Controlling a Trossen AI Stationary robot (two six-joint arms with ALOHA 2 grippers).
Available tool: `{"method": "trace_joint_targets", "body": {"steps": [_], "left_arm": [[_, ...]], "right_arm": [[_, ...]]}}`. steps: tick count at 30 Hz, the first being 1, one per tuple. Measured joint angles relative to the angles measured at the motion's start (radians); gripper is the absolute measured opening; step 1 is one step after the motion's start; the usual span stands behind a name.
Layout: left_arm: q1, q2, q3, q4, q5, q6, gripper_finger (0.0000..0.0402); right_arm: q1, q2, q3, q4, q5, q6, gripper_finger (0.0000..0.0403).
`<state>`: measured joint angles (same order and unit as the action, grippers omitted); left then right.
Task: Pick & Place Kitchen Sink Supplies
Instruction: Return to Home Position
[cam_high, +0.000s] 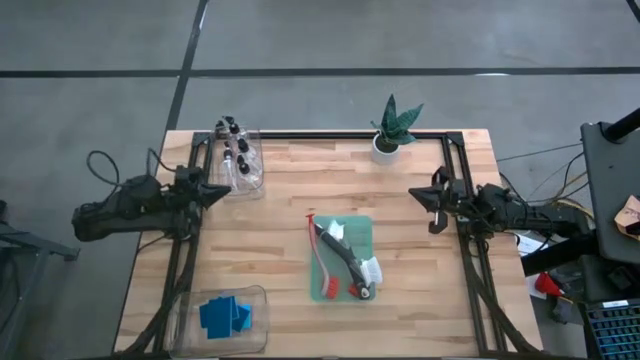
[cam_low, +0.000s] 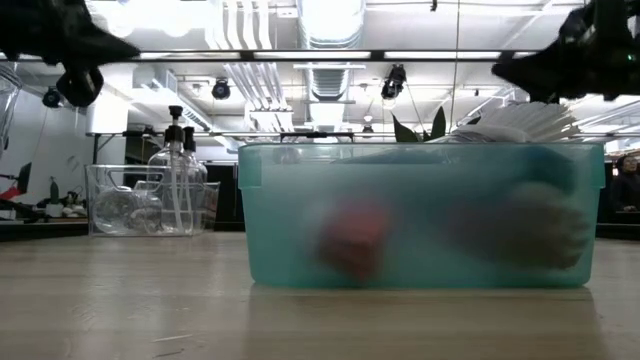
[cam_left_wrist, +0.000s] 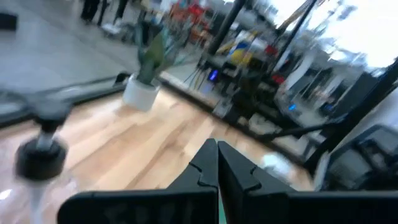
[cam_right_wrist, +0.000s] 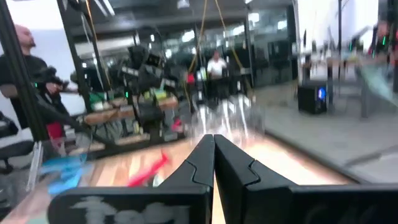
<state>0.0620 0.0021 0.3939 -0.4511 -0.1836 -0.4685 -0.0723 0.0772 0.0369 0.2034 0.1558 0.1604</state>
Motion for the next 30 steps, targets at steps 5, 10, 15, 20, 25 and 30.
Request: {"method": "trace_joint_targets", "body": {"steps": [5,10,15,20,25,30], "left_arm": [[0.0,0.0,-0.027,-0.006,-0.016,0.004,0.0],[0.0,0.0,-0.057,-0.009,-0.017,0.013,0.0],[0.0,0.0,-0.074,0.007,-0.017,0.028,0.0],[0.0,0.0,-0.146,0.119,-0.017,0.059,0.0],[0.0,-0.001,-0.262,0.241,-0.027,0.054,0.0],[0.0,0.0,-0.311,0.255,-0.113,-0.106,0.0]], "right_arm": [[0.0,-0.077,-0.008,-0.202,0.001,0.105,0.0009],[-0.001,-0.057,-0.007,-0.227,0.016,0.105,0.0009],[0.0,-0.037,-0.007,-0.226,0.025,-0.082,0.0009],[0.0,-0.023,-0.007,-0.226,0.026,-0.179,0.0009],[0.0,-0.022,-0.007,-0.226,0.026,-0.182,0.0009],[0.0,-0.022,-0.006,-0.226,0.026,-0.182,0.0009]]}}
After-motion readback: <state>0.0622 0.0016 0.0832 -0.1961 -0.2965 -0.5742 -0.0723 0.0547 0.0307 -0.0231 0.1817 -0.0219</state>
